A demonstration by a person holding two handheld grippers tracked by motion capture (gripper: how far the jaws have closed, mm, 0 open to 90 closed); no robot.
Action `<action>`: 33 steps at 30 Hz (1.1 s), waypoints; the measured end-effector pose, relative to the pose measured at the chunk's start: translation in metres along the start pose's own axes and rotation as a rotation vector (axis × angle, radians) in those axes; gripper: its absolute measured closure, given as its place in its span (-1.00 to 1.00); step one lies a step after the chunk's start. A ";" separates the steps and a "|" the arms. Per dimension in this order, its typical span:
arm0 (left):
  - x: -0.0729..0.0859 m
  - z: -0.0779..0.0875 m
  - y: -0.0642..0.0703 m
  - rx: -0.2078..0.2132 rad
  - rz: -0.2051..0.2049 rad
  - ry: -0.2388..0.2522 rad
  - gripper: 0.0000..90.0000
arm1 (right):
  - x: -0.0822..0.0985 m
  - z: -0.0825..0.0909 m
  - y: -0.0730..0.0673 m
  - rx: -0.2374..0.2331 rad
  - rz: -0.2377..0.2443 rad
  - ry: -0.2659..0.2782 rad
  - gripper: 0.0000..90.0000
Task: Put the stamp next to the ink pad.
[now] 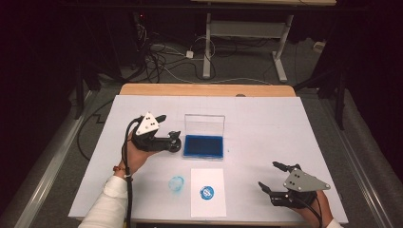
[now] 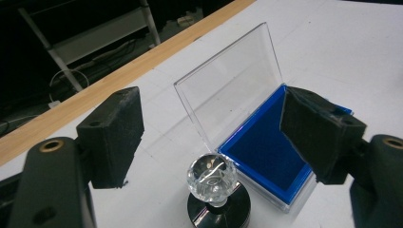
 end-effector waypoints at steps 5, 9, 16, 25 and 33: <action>-0.003 0.001 0.007 -0.018 -0.064 -0.027 -0.63 | -0.002 0.002 0.004 0.034 -0.013 0.018 -0.49; -0.008 0.003 0.014 -0.022 -0.099 -0.027 -0.63 | -0.003 0.003 0.007 0.043 -0.023 0.029 -0.49; -0.012 0.007 0.032 0.025 -0.134 -0.037 -0.63 | -0.004 0.003 0.005 0.040 -0.014 0.036 -0.49; -0.016 0.019 0.050 0.037 -0.184 -0.028 -0.63 | -0.007 0.005 0.004 0.045 -0.011 0.046 -0.49; -0.016 0.030 0.065 0.049 -0.223 -0.017 -0.63 | -0.008 0.006 0.003 0.046 -0.007 0.052 -0.49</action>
Point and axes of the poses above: each handheld gripper's, and its own axes: z roughly backward along the jaws, x roughly out of its underside, y roughly to its right, the point moved 9 cm from there along -z, roughly forward along the jaws, and after that the axes turned 6 degrees about x, right-handed, at the moved point
